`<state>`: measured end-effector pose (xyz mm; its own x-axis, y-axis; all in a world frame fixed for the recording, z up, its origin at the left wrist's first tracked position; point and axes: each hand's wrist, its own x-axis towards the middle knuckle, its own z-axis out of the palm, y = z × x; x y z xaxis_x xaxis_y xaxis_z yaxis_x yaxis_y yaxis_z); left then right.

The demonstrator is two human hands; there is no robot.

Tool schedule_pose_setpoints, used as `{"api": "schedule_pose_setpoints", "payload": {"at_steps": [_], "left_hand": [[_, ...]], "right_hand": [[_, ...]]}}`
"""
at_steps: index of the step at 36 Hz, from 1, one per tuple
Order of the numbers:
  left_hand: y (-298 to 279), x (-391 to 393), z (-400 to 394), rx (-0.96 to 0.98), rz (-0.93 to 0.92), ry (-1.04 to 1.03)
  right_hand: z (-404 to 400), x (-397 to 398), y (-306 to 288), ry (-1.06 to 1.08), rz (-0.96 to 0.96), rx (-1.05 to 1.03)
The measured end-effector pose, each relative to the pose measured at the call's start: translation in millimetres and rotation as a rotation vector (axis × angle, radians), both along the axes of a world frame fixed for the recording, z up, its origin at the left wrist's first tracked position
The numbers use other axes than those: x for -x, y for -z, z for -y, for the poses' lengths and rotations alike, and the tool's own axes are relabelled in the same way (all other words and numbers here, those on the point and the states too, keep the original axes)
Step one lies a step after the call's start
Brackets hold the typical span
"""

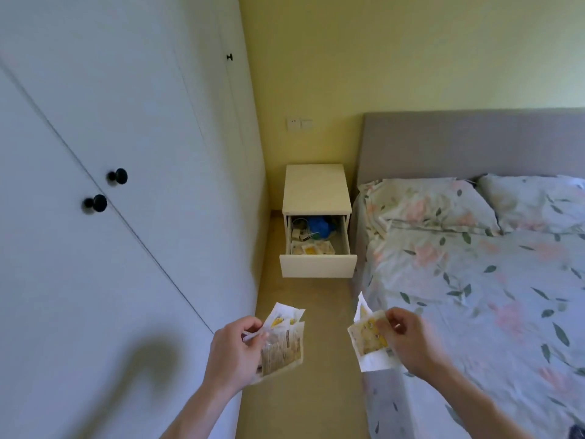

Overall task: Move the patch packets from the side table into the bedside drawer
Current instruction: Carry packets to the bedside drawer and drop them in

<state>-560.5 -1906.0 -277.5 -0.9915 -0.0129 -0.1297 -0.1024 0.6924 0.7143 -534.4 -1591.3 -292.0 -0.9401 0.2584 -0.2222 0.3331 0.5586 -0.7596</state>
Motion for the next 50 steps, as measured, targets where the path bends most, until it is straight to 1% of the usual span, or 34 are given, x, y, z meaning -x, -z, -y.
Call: {"api": "schedule_pose_setpoints", "payload": {"at_steps": [4, 9, 17, 25, 29, 31, 35, 44, 50], "left_hand": [[1, 54, -6, 0.011, 0.018, -0.026], [10, 133, -16, 0.015, 0.053, -0.009], [42, 275, -27, 0.017, 0.093, 0.027], [59, 391, -44, 0.02, 0.138, 0.058], [62, 433, -55, 0.024, 0.166, 0.062], [78, 473, -68, 0.037, 0.178, 0.06], [82, 497, -79, 0.049, 0.191, 0.042], [107, 587, -132, 0.111, 0.284, -0.058], [124, 617, -152, 0.174, 0.334, -0.086]], "right_hand": [[-10, 68, 6, -0.02, 0.033, -0.02], [-12, 145, 16, -0.02, 0.05, -0.021], [-21, 255, 38, 0.072, 0.129, -0.007], [-44, 357, 54, 0.147, 0.153, -0.035], [-56, 403, 68, 0.128, 0.166, -0.077], [-73, 448, 92, 0.115, 0.207, -0.083], [-76, 481, 110, 0.109, 0.228, -0.104], [-102, 605, 161, -0.093, 0.385, -0.061], [-108, 648, 185, -0.157, 0.453, -0.036]]}}
